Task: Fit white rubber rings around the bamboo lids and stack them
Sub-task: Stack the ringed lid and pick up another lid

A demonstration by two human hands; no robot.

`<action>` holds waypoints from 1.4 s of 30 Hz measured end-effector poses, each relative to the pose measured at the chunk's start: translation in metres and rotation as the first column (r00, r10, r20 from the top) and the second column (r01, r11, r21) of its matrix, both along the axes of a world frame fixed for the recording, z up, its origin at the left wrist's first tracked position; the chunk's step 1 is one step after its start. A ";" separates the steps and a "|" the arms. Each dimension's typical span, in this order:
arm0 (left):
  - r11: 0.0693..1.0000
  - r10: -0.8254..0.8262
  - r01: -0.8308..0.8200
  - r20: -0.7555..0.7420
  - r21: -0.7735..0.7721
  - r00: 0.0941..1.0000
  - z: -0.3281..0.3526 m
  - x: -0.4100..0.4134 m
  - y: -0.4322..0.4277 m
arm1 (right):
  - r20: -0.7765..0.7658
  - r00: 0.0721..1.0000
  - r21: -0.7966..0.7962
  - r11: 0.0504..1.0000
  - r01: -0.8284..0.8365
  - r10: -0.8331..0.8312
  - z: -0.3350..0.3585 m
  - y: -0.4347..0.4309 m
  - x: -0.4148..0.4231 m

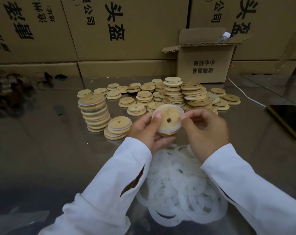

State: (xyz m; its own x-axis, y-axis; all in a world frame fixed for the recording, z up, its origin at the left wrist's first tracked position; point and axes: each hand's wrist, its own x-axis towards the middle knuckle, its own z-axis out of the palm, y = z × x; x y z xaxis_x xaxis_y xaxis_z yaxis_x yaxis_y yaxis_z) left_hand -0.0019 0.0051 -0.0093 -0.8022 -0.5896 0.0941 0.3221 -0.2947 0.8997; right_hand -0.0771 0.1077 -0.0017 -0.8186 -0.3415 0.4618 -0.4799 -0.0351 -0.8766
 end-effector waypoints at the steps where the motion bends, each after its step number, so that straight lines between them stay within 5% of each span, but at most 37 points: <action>1: 1.000 -0.015 0.015 0.017 -0.017 1.000 -0.001 0.000 0.000 | 0.001 1.000 0.008 1.000 0.007 -0.007 0.000 0.000 -0.001; 11: 0.977 -0.010 0.047 0.175 -0.209 0.984 -0.003 0.004 -0.001 | -0.079 0.992 0.147 0.985 -0.086 0.098 0.004 0.005 -0.001; 20: 0.949 0.049 -0.016 0.098 -0.314 0.994 0.002 0.007 -0.006 | 0.044 0.993 0.128 0.985 -0.119 0.114 0.014 0.008 -0.006; 27: 0.992 0.016 -0.009 0.053 -0.130 0.998 0.002 0.005 -0.008 | 0.018 0.989 0.084 0.986 -0.146 0.145 0.017 0.007 -0.002; 42: 0.994 0.086 -0.081 0.071 -0.069 0.994 0.003 0.002 -0.002 | -0.062 0.998 0.070 0.998 -0.002 0.006 -0.001 0.003 -0.003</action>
State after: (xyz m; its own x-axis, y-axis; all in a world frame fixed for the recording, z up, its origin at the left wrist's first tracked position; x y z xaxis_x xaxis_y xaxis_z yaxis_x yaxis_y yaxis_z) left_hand 0.0000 0.0027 -0.0066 -0.7567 -0.6492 0.0776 0.2755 -0.2089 0.9383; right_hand -0.0797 0.1107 -0.0024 -0.7878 -0.3782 0.4862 -0.5332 0.0235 -0.8457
